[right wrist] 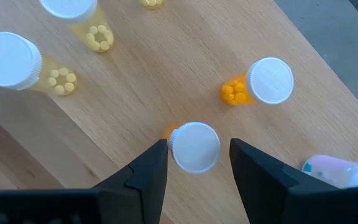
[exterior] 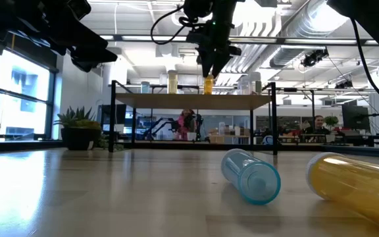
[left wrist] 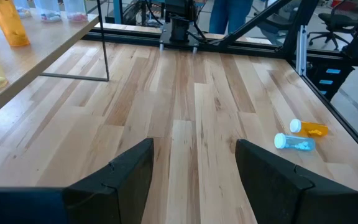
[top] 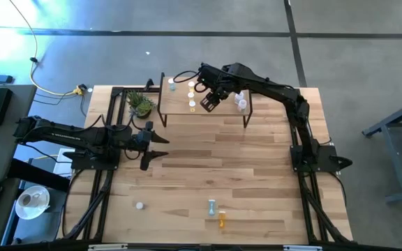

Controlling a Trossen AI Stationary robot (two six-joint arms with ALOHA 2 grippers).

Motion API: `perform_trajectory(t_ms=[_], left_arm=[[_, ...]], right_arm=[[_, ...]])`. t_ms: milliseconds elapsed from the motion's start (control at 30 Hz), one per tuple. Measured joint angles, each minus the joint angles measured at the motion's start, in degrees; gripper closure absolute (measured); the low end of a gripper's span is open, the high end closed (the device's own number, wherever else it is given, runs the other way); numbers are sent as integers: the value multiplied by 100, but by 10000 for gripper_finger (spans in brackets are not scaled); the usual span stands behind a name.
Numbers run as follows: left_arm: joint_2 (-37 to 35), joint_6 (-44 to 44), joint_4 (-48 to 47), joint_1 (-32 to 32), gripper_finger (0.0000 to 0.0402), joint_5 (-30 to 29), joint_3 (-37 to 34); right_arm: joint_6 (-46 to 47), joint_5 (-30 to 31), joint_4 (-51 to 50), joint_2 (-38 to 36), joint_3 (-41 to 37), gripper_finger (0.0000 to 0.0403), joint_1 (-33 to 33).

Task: Pick and place medicine bottles onto shelf by color
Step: Put the right orange pill bottle on the shelf aligned with the orange pill bottle, then put the left blue pill bottle on the shelf aligned with the blue pill bottle

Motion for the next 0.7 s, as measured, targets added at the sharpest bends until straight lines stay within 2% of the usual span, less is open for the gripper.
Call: perform_trajectory(t_ms=[233, 533, 700], left_arm=[[0, 0, 2, 0, 186, 1, 0], [1, -1, 1, 1, 186, 1, 0], [1, -1, 1, 0, 186, 1, 0]], right_arm=[[-34, -243, -2, 0, 0, 238, 0], [-36, -240, -4, 0, 2, 238, 0], [6, -195, -175, -4, 327, 238, 0]])
